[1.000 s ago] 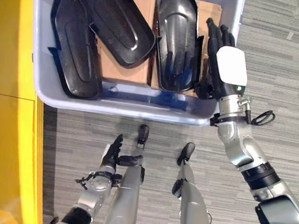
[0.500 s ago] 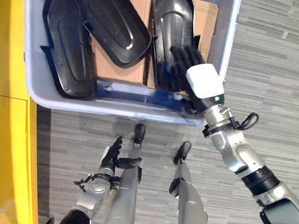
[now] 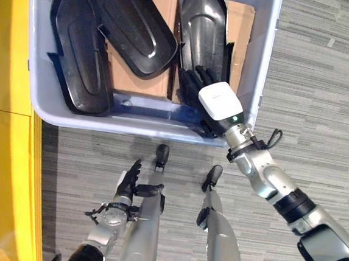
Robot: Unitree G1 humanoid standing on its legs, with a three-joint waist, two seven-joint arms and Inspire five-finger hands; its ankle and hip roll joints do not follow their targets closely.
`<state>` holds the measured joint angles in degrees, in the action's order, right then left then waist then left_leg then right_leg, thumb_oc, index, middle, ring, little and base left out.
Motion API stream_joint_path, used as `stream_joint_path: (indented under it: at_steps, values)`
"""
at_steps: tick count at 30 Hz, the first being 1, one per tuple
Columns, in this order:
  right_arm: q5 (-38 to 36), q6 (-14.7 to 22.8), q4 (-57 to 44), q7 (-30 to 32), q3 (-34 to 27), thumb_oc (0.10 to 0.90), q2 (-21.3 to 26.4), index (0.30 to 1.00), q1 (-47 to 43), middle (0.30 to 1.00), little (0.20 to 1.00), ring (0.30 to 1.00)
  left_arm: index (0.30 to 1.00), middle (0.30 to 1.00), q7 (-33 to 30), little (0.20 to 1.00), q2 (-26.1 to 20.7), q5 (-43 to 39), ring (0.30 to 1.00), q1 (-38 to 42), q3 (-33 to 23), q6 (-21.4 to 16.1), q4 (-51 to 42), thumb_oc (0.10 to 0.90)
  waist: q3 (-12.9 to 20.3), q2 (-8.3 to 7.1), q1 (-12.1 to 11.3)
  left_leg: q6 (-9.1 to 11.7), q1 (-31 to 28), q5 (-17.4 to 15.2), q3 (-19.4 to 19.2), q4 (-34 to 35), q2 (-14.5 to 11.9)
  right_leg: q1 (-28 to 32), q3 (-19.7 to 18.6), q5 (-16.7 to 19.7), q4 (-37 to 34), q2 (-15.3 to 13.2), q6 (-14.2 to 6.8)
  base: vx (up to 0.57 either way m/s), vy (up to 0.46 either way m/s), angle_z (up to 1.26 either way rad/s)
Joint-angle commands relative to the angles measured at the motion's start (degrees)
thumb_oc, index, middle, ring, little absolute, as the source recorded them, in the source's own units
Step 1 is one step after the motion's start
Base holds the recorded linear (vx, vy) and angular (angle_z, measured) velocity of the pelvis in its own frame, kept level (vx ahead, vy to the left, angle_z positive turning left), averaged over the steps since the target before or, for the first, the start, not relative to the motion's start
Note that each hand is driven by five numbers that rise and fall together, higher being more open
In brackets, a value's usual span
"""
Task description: Move parts from the plastic box to the shelf.
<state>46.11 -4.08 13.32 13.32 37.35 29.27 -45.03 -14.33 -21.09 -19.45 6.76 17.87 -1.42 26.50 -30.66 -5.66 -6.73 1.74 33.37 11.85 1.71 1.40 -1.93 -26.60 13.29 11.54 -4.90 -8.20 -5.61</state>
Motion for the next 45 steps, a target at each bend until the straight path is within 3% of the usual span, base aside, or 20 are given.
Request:
stream_joint_path:
  at_steps: [1, 15, 23, 29, 37, 39, 40, 45]
  values:
    - [1.0, 1.2, -0.6, 3.1, 0.9, 0.900, -0.6, 1.000, -2.1, 1.000, 1.000, 1.000, 1.000, 1.000, -0.3, 1.000, -0.3, 0.7, 1.000, -5.4, -0.8, -2.0, -1.8, 0.900, 0.9, -0.72, -1.2, -1.7, -2.3, -6.8, -0.3, -3.4, 1.5, 3.8, -0.4, 0.3, 2.2, -1.4, -1.5, 0.00, 0.000, 0.00]
    - [0.3, -3.3, 13.2, 7.8, -2.1, 0.900, -4.3, 1.000, -4.7, 1.000, 1.000, 1.000, 1.000, 1.000, -0.9, 1.000, 0.1, -0.3, 1.000, -4.2, 0.1, -3.0, -1.2, 0.900, 0.9, 0.69, -1.5, -1.8, -0.9, -6.6, -0.2, -3.6, 1.9, 2.1, -0.5, 0.5, 2.5, -1.4, -1.4, 0.00, 0.000, 0.00]
    - [-0.6, -3.8, 26.0, 7.1, 1.0, 0.900, -8.8, 1.000, -7.1, 1.000, 1.000, 1.000, 1.000, 1.000, -0.6, 1.000, 0.2, -1.4, 1.000, -3.8, 1.8, -3.8, -1.3, 0.900, 0.9, 1.84, -2.3, -1.9, 0.5, -6.6, -0.1, -4.0, 2.4, 1.1, -0.4, 0.5, 2.6, -1.6, -1.3, 0.00, 0.000, 0.00]
    - [0.5, -3.7, 37.2, 6.0, 4.3, 0.900, -13.2, 1.000, -8.1, 1.000, 1.000, 1.000, 1.000, 1.000, -0.3, 1.000, 0.5, -2.1, 1.000, -3.6, 3.1, -4.4, -0.9, 0.900, 0.9, 3.50, -3.4, -1.9, 2.2, -6.9, 0.3, -4.9, 2.7, -0.1, -0.1, 0.4, 2.9, -1.7, -1.3, 0.00, 0.005, -0.01]
    - [1.5, -4.4, 44.9, 5.9, 5.6, 0.900, -16.3, 1.000, -7.6, 1.000, 1.000, 1.000, 1.000, 1.000, -0.3, 1.000, 1.4, -2.5, 1.000, -2.5, 4.9, -4.6, 0.0, 0.900, 0.9, 4.41, -4.3, -2.1, 3.4, -7.0, 0.4, -5.5, 3.2, -0.9, 0.1, 0.3, 3.1, -1.8, -1.3, 0.00, 0.003, 0.00]
    - [1.7, -4.6, 48.6, 4.9, 6.0, 0.478, -17.3, 0.410, -7.0, 0.410, 0.410, 0.410, 1.000, 1.000, -0.1, 1.000, 1.7, -2.5, 1.000, -1.9, 5.6, -4.5, 0.2, 0.900, 0.9, 4.82, -4.6, -2.1, 3.5, -7.0, 0.4, -5.6, 3.3, -1.0, 0.2, 0.4, 3.1, -1.9, -1.3, 0.00, 0.018, 0.01]
    - [1.7, -4.8, 54.5, 3.7, 5.8, 0.400, -18.7, 0.300, -6.2, 0.300, 0.300, 0.300, 1.000, 1.000, 0.9, 1.000, 2.2, -2.4, 1.000, -1.1, 6.6, -4.5, 1.1, 0.900, 0.9, 5.78, -5.3, -2.1, 3.3, -7.1, 0.5, -5.9, 3.6, -0.5, 0.3, 0.3, 3.0, -2.1, -1.4, 0.00, 0.000, 0.00]
    - [-0.7, -4.8, 57.4, 4.1, 3.2, 0.400, -18.4, 0.300, -3.3, 0.300, 0.300, 0.300, 1.000, 1.000, 1.6, 1.000, 2.3, -2.2, 1.000, -0.9, 6.9, -4.5, 1.0, 0.900, 0.9, 6.77, -5.9, -2.3, 2.4, -7.0, 0.5, -5.7, 4.0, 0.5, 0.6, 0.2, 2.9, -2.4, -1.5, 0.00, 0.028, 0.03]
